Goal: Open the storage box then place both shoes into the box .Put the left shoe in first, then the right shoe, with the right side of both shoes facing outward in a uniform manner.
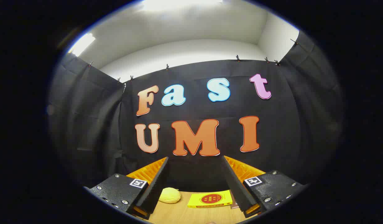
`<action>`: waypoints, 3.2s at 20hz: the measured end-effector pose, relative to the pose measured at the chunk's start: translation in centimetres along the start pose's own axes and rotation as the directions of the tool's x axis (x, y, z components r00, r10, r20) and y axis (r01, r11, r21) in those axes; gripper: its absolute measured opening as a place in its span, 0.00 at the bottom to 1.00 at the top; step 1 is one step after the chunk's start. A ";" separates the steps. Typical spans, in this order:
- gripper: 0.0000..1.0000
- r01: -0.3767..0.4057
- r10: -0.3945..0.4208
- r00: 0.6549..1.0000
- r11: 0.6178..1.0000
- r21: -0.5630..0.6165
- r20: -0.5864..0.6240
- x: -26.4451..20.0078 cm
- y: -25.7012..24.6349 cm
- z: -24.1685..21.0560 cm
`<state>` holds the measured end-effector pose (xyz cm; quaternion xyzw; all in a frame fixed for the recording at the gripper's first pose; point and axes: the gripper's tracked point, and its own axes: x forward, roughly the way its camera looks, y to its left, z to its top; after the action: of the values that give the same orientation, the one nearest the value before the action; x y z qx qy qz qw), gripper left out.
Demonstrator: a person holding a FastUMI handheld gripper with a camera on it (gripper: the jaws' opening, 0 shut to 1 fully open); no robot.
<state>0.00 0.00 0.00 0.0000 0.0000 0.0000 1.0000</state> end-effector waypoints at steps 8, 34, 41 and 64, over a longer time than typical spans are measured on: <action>0.98 -0.033 0.034 0.999 0.999 -0.015 0.022 0.6 1.5 1.1; 0.96 -0.161 0.448 0.674 0.865 0.475 -0.588 -3.4 17.3 -21.6; 0.96 -0.123 0.555 0.497 0.806 0.579 -0.667 -6.0 22.6 -27.0; 0.96 0.130 0.738 0.215 0.627 0.768 -0.639 -12.2 29.4 -34.9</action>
<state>-12.21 29.35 -34.92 0.3704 0.5861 0.2218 0.6857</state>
